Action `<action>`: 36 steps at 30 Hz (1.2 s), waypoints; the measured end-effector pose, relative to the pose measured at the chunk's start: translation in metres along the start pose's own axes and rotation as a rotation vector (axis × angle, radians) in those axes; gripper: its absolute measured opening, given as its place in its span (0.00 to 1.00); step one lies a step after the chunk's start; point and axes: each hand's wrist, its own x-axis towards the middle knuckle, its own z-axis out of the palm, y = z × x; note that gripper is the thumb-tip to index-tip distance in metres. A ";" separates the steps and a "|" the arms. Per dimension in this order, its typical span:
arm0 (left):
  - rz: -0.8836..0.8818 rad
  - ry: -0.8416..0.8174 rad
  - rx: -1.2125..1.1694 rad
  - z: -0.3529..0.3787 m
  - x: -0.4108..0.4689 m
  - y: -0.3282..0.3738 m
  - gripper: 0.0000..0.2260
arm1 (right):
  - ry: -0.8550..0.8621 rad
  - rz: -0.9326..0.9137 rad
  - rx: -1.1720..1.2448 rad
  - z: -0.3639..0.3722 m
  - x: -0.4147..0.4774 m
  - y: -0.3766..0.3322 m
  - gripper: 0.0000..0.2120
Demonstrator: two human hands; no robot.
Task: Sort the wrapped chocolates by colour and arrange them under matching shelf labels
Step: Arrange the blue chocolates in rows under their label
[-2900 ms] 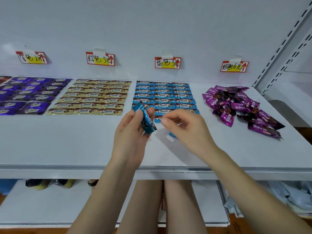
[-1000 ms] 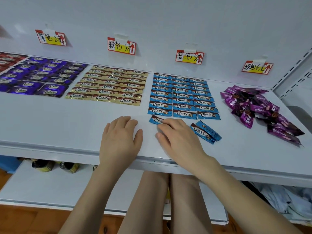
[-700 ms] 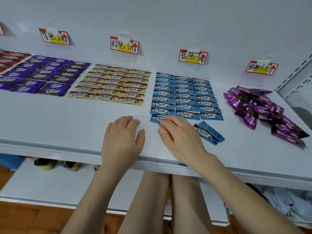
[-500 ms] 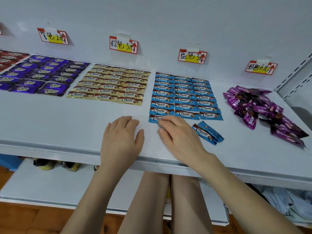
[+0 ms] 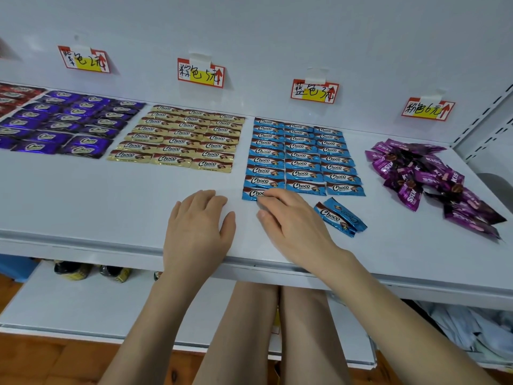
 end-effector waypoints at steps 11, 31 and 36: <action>-0.003 0.008 -0.020 -0.003 0.000 0.002 0.18 | 0.177 0.093 0.160 -0.017 -0.012 0.009 0.14; -0.063 -0.086 -0.858 0.002 -0.019 0.088 0.09 | 0.205 0.221 0.083 -0.058 -0.054 0.044 0.09; -0.194 -0.314 -1.422 -0.004 -0.019 0.109 0.10 | 0.322 -0.009 0.104 -0.057 -0.067 0.024 0.09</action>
